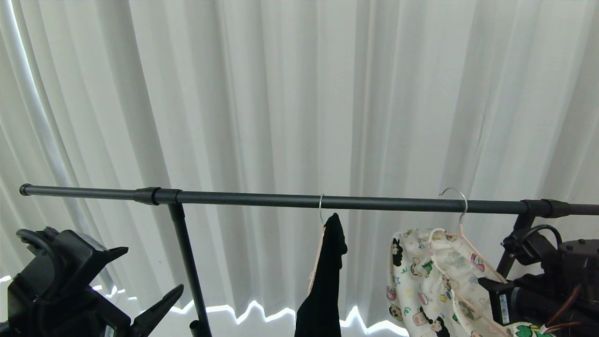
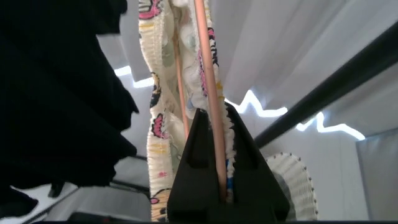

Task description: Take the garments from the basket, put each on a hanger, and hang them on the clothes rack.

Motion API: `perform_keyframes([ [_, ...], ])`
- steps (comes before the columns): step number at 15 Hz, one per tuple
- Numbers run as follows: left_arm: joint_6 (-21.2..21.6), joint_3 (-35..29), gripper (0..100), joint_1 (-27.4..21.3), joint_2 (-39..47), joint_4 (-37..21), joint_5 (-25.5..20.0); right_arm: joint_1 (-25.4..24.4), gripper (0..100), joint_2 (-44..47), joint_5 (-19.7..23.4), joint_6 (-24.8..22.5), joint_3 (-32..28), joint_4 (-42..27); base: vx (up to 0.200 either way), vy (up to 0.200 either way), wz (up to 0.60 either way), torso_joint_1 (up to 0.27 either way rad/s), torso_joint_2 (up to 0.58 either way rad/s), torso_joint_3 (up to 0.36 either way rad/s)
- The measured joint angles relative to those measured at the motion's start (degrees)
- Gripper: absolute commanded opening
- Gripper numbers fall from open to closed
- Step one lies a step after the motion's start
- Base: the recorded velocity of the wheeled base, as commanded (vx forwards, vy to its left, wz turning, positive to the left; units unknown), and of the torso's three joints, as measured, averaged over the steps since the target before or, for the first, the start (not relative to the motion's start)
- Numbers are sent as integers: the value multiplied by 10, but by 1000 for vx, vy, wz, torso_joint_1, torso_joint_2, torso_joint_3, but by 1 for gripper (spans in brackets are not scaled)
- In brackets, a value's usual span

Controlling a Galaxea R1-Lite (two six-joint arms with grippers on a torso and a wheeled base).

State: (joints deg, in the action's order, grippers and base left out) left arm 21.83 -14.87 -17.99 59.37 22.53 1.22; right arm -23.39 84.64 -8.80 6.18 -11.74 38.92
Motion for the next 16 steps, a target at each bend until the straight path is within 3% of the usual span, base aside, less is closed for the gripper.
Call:
perform_keyframes([
  [13, 1, -1, 100, 0, 0, 0, 0, -23, 0, 24, -1, 3, -12, 11, 0, 0, 0, 0, 0, 0],
  [14, 0, -1, 100, 0, 0, 0, 0, -25, 100, 24, -1, 3, -14, 10, 0, 0, 0, 0, 0, 0],
  [16, -2, 0, 100, 0, 0, 0, 0, -26, 100, 23, -3, 2, -16, 11, 0, 0, 0, 0, 0, 0],
])
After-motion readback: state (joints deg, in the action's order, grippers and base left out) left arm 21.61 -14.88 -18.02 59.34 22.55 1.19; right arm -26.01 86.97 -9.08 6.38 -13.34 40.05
